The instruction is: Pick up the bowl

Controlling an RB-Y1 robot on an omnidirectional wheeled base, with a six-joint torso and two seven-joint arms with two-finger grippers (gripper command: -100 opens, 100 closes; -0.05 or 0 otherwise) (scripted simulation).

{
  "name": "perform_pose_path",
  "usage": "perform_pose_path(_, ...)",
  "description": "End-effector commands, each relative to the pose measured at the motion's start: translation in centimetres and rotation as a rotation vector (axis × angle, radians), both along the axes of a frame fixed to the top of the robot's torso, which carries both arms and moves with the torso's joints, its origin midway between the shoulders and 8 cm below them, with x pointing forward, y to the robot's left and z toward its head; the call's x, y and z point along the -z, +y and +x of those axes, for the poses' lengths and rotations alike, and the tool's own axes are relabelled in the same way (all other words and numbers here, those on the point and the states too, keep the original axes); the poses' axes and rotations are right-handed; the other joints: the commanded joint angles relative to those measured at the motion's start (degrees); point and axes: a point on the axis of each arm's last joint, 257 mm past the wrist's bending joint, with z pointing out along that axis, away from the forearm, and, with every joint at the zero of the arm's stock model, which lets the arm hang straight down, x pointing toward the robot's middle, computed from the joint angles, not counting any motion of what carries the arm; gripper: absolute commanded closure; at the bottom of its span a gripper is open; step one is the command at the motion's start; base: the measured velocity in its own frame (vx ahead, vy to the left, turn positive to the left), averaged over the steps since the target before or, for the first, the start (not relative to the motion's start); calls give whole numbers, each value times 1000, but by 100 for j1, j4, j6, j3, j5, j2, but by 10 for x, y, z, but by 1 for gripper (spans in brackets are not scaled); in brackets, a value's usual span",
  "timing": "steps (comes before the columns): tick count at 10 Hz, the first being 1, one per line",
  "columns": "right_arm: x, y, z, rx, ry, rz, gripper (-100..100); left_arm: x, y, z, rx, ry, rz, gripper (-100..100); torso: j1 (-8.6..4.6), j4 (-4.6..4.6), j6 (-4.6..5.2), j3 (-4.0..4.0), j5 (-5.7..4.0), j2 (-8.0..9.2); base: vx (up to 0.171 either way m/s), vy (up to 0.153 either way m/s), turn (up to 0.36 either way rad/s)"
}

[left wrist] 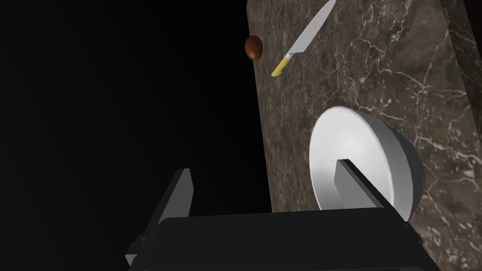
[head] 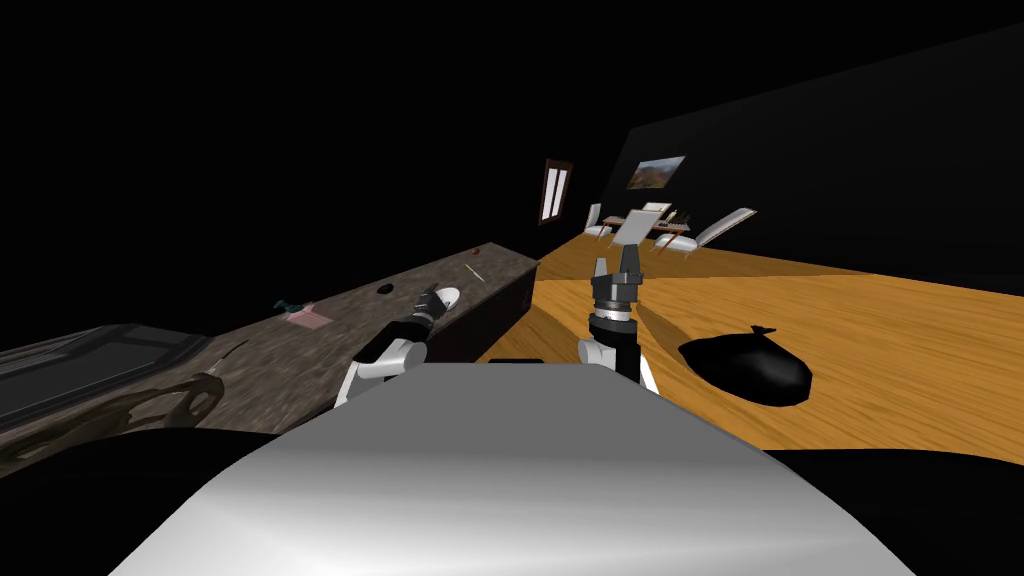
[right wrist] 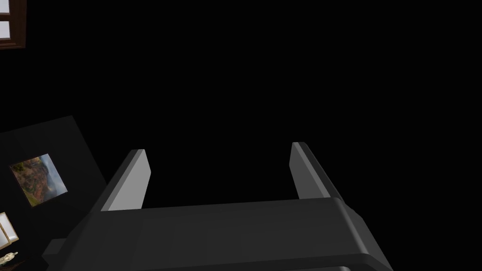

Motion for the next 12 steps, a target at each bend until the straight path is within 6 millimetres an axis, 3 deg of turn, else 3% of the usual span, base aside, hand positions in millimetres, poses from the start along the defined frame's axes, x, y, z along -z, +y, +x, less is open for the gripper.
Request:
perform_pose_path(1, 0, 0, 0, 0, 0, 0, 0, 1, 1, -1, -1, 26, -4, -100, 0, 0, 0, 0, 0, 0, 25, -22, 0)
perform_pose_path(12, 0, 0, 0, 0, 0, 0, 0, 41, 6, -15, -12, 246, -30, -100, 8, 0, -1, 1, 2, 1, 21, -10, -1)
